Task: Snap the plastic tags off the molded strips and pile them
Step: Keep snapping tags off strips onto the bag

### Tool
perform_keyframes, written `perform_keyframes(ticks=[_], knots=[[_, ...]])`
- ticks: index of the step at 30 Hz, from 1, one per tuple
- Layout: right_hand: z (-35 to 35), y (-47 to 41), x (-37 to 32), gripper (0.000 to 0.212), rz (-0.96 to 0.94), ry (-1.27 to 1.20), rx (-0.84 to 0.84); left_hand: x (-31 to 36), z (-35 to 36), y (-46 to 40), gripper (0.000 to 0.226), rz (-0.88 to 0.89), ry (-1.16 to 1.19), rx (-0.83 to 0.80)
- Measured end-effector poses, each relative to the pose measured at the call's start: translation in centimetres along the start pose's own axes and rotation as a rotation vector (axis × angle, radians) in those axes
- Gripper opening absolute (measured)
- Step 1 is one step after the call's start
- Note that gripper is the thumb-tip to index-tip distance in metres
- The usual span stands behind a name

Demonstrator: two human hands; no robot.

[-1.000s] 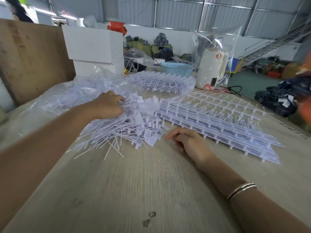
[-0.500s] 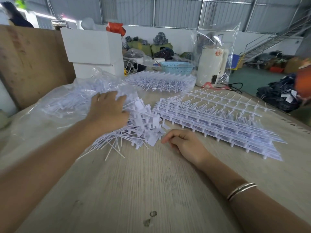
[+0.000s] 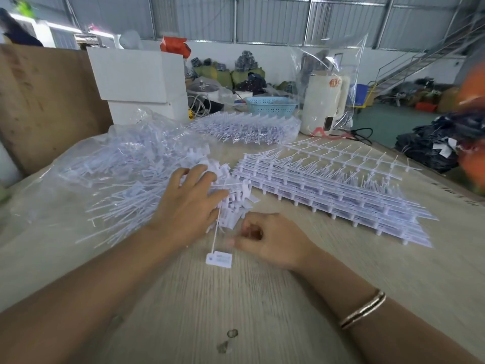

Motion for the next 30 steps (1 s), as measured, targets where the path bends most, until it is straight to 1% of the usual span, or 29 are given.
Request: perform_keyframes(ticks=[2,4,6,8,10,12,14,16,17,18,22,24,26,28,29,30], knots=[[0.5,-0.2,-0.5,0.045,0.008,0.078,0.008,0.2,-1.0,0.0,0.028,0.031,-0.02,0.083],[0.1,0.0,-1.1,0.047,-0.027,0.008,0.067,0.5,-2.1,0.3,0.028,0.095,-0.017,0.166],[-1.4,0.5,-0.5,0.047,-0.046,-0.157,0.235,0.3,-3.6,0.7,0.022,0.134,0.008,0.281],[-2.8,1.1,1.1,0.045,-0.006,-0.394,0.393,-0.4,-5.2,0.9,0.02,0.12,0.041,0.398],[-3.1,1.4,2.7,0.045,0.052,-0.57,0.433,-1.7,-6.0,0.8,0.024,0.051,0.045,0.431],[-3.2,1.1,3.3,0.047,0.084,-0.587,0.407,-3.7,-5.5,0.3,0.039,-0.088,0.038,0.347],[-3.2,0.8,3.1,0.048,0.077,-0.559,0.389,-5.4,-3.8,0.0,0.048,-0.211,0.036,0.165],[-3.1,0.6,2.6,0.047,0.057,-0.521,0.375,-5.9,-1.0,0.3,0.053,-0.285,0.021,-0.048],[-2.9,0.6,2.4,0.047,0.046,-0.508,0.365,-5.9,0.3,0.6,0.055,-0.314,0.021,-0.127],[-2.9,0.5,2.3,0.047,0.037,-0.506,0.355,-6.0,1.0,0.9,0.057,-0.338,0.027,-0.165],[-2.8,0.5,2.1,0.046,0.021,-0.539,0.333,-6.2,0.6,1.0,0.058,-0.399,0.025,-0.148],[-2.8,0.4,2.0,0.046,0.018,-0.532,0.329,-6.0,-0.2,0.6,0.059,-0.385,0.048,-0.109],[-2.7,0.3,1.9,0.045,0.004,-0.514,0.32,-5.0,-1.4,0.3,0.058,-0.293,0.116,-0.022],[-2.5,0.2,1.8,0.045,-0.009,-0.502,0.303,-3.0,-2.0,0.2,0.054,-0.133,0.162,0.067],[-2.5,0.1,1.8,0.044,-0.01,-0.492,0.298,-1.8,-1.7,0.3,0.052,-0.051,0.158,0.065],[-2.4,0.1,1.8,0.044,-0.01,-0.481,0.297,-0.7,-1.0,0.3,0.051,0.014,0.141,0.025]])
Point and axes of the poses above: each hand's wrist, its own y-axis away from the middle knuckle, its own z-axis out of the palm, x = y × z, the point moved 7 cm from there along -y, towards the middle knuckle, and after that the axes turned 14 degrees about -x, right-handed, at the moved point
